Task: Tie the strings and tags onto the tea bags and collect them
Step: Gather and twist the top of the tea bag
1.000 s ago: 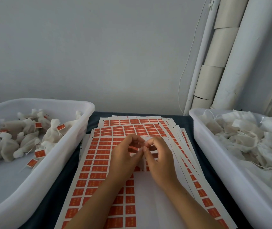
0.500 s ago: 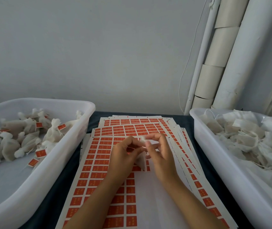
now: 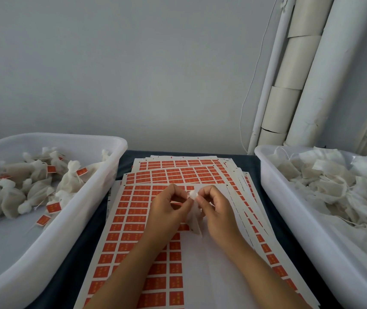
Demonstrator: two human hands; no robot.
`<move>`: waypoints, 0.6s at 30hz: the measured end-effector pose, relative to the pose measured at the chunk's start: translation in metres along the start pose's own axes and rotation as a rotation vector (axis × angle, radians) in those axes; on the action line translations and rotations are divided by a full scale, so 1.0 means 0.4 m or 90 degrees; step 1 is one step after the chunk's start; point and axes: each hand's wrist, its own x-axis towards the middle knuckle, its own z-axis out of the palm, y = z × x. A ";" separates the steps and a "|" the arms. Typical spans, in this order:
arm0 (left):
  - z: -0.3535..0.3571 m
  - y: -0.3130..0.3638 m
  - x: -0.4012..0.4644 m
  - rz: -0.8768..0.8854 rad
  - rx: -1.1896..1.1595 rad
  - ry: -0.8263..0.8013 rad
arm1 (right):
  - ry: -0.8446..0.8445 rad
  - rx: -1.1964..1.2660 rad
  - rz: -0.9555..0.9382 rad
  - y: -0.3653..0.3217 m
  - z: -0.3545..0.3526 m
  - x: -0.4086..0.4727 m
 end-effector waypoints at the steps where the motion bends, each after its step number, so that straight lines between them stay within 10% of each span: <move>1: 0.000 0.000 0.000 -0.004 0.001 0.000 | 0.000 0.000 -0.007 0.001 0.000 0.000; 18: -0.017 0.001 0.007 -0.008 -0.007 -0.061 | 0.025 0.065 -0.013 -0.018 -0.011 -0.004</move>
